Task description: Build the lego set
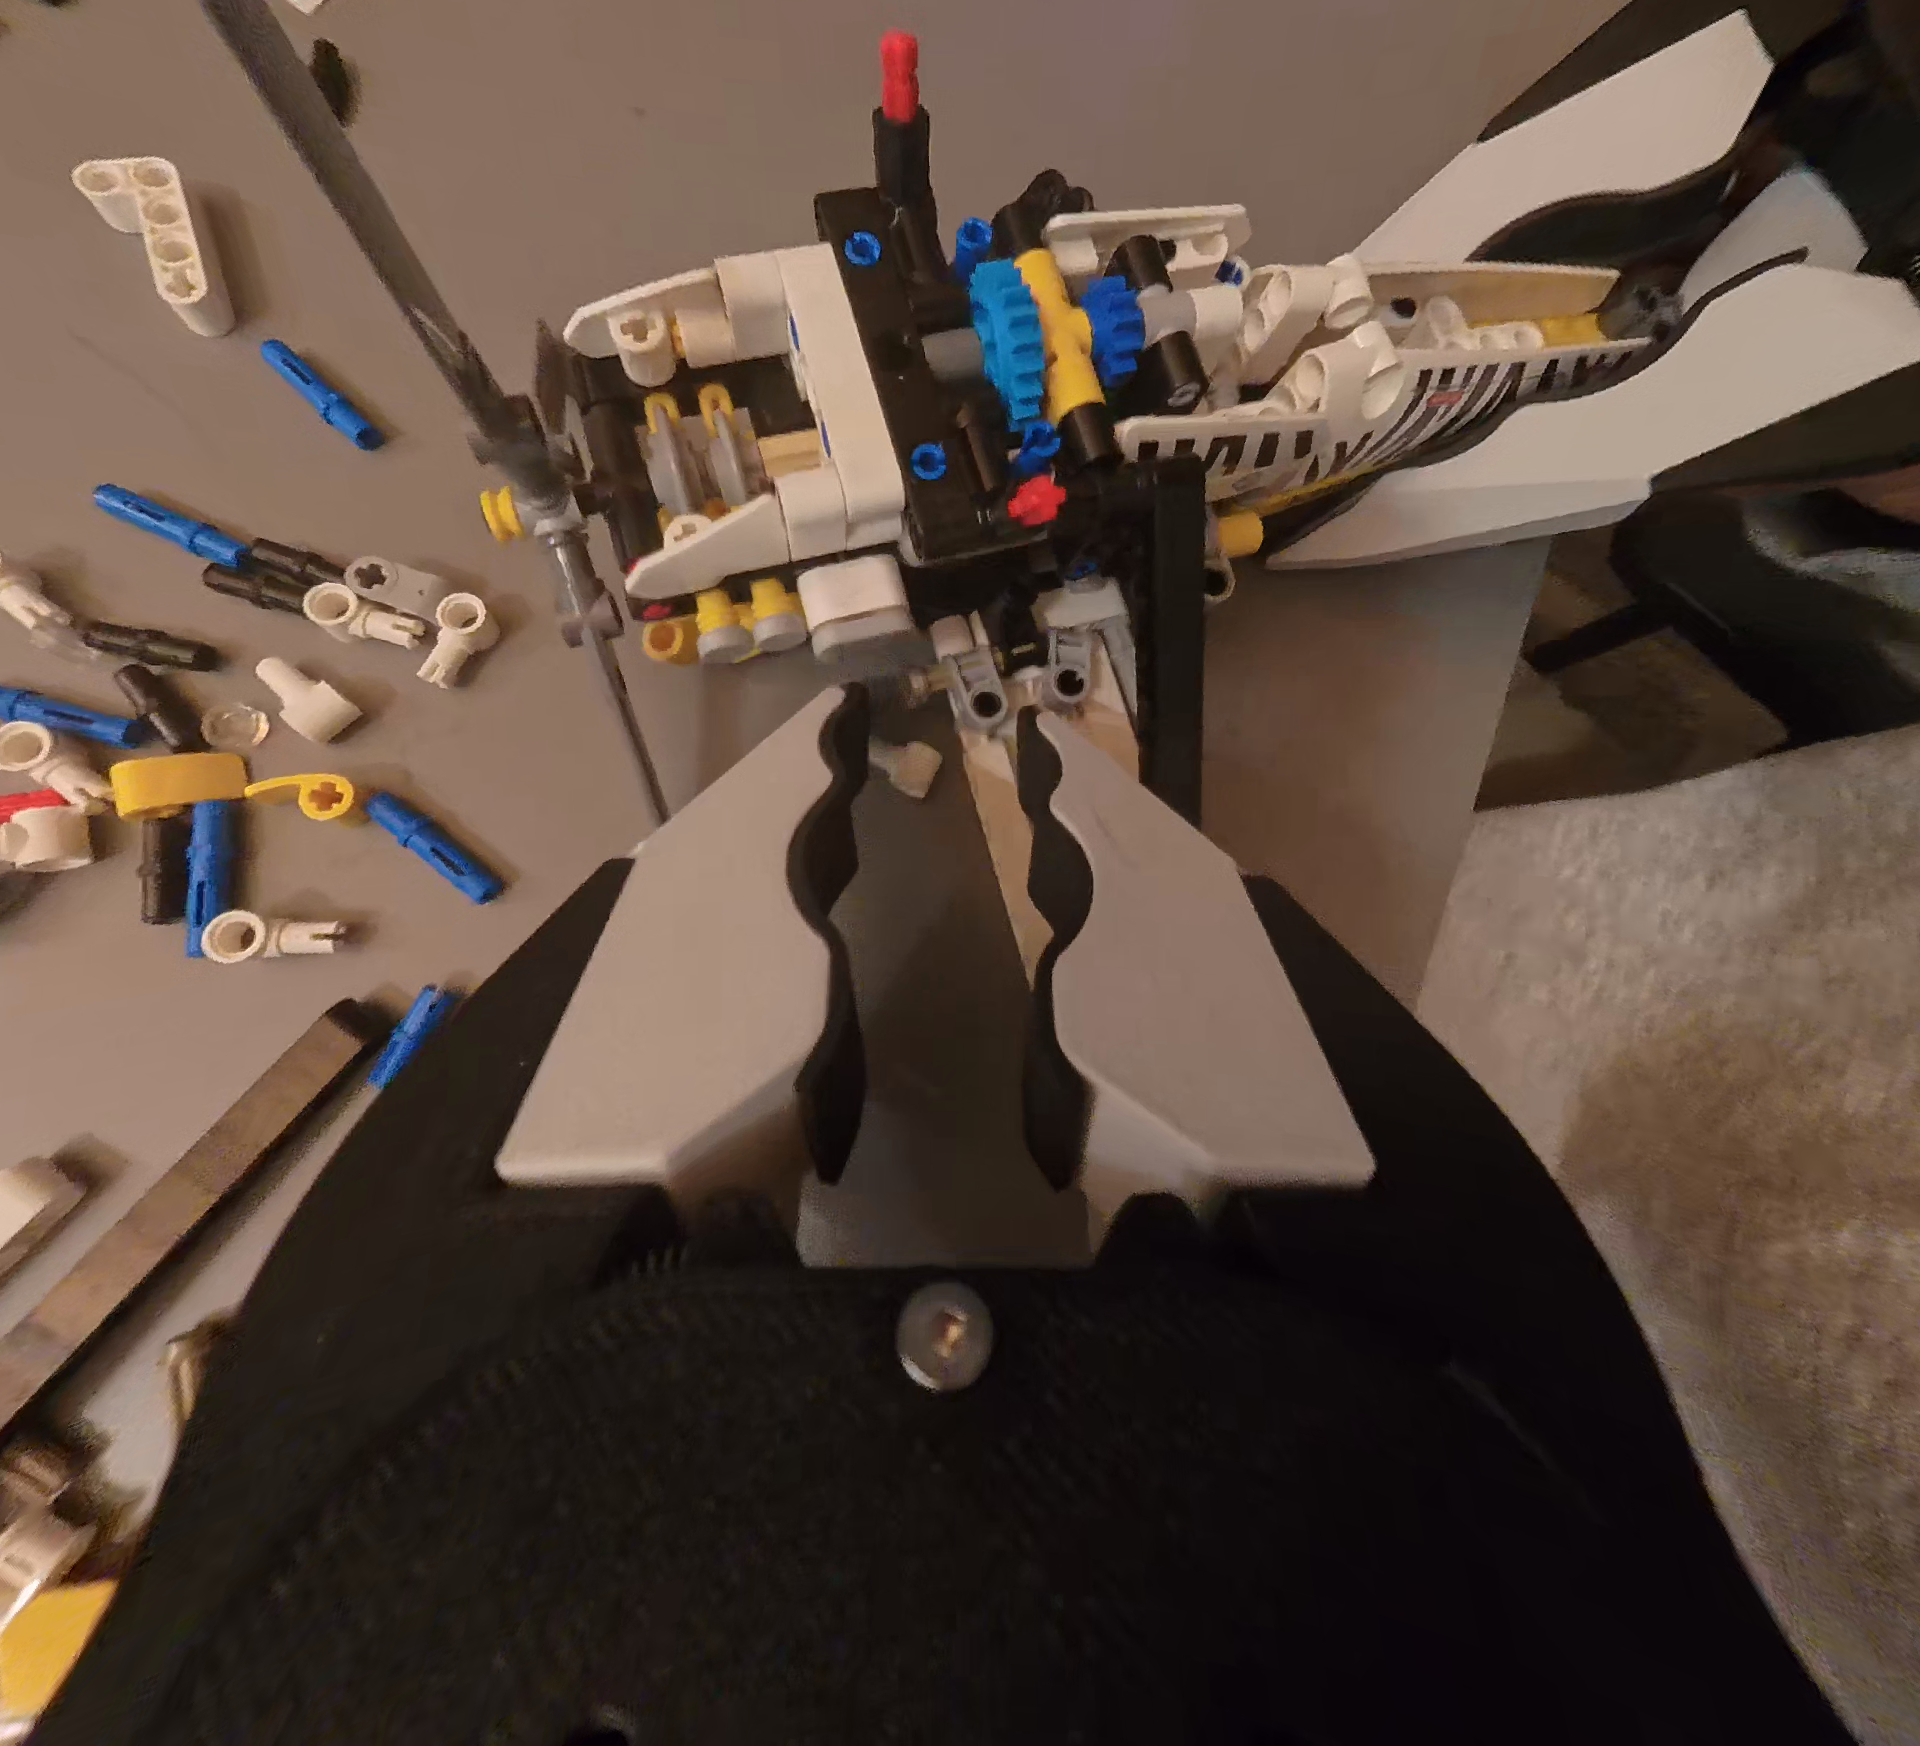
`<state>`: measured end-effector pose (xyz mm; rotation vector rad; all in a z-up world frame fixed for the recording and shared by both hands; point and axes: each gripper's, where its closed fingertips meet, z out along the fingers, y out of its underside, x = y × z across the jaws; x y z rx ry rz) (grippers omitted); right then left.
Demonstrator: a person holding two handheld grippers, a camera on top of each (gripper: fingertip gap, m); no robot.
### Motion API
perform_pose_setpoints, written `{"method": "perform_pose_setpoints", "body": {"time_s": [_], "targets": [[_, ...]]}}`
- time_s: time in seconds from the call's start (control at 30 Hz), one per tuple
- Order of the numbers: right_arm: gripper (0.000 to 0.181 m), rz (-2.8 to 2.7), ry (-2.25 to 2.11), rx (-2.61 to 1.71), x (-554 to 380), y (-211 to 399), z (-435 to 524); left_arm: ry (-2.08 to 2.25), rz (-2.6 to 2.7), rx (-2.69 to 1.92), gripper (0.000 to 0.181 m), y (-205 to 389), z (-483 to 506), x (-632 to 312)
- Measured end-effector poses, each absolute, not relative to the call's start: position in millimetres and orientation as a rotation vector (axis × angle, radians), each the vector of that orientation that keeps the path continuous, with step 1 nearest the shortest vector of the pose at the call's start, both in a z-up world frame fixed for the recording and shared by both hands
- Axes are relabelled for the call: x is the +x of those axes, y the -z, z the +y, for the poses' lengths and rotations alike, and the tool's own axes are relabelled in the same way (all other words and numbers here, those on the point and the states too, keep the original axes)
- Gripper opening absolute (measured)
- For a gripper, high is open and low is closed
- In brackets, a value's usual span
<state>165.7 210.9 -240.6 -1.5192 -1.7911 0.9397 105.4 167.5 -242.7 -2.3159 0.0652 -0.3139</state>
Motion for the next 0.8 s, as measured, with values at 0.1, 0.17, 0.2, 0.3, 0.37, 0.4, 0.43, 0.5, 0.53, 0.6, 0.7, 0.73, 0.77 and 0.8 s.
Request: {"method": "perform_pose_setpoints", "body": {"time_s": [0.1, 0.17, 0.2, 0.3, 0.37, 0.4, 0.43, 0.5, 0.53, 0.6, 0.7, 0.73, 0.77, 0.8], "targets": [[0.032, -1.767, -0.927, -1.536, 167.3, 240.3, 210.1, 0.332, 0.059, -2.3, 0.029, 239.8, 162.1, 106.7], [0.032, -1.756, -0.922, -1.542, 168.4, 240.2, 209.3, 0.39, 0.046, -2.272, 0.032, 236.7, 160.4, 110.1], [0.033, -1.753, -0.921, -1.543, 168.8, 240.1, 208.5, 0.418, 0.037, -2.261, 0.034, 235.0, 160.4, 111.6], [0.033, -1.747, -0.917, -1.55, 169.9, 240.2, 206.8, 0.408, 0.039, -2.242, 0.036, 231.8, 162.7, 110.2], [0.033, -1.733, -0.915, -1.571, 170.7, 240.1, 206.0, 0.371, 0.06, -2.252, 0.036, 231.5, 162.2, 110.0], [0.033, -1.723, -0.911, -1.583, 171.3, 240.1, 206.1, 0.358, 0.073, -2.265, 0.036, 231.4, 160.3, 109.8], [0.033, -1.712, -0.907, -1.595, 171.7, 240.2, 205.9, 0.351, 0.078, -2.267, 0.038, 229.7, 158.2, 109.2], [0.033, -1.691, -0.897, -1.61, 172.5, 240.1, 205.8, 0.36, 0.06, -2.236, 0.045, 220.7, 154.2, 106.4], [0.033, -1.681, -0.892, -1.614, 172.7, 239.9, 205.6, 0.376, 0.046, -2.211, 0.05, 215.0, 152.1, 105.3], [0.033, -1.665, -0.884, -1.624, 172.9, 239.9, 204.6, 0.454, 0.045, -2.151, 0.067, 204.4, 147.8, 111.9], [0.033, -1.643, -0.879, -1.647, 173.2, 239.7, 202.5, 0.505, 0.035, -2.133, 0.089, 205.4, 146.3, 125.1], [0.033, -1.637, -0.877, -1.653, 173.4, 239.7, 201.4, 0.49, 0.036, -2.141, 0.095, 208.4, 147.6, 128.9], [0.033, -1.631, -0.874, -1.658, 173.8, 239.7, 200.3, 0.464, 0.038, -2.15, 0.1, 211.5, 149.7, 132.4], [0.033, -1.625, -0.873, -1.662, 174.4, 239.6, 198.8, 0.421, 0.041, -2.165, 0.104, 214.8, 152.3, 134.2]]}}
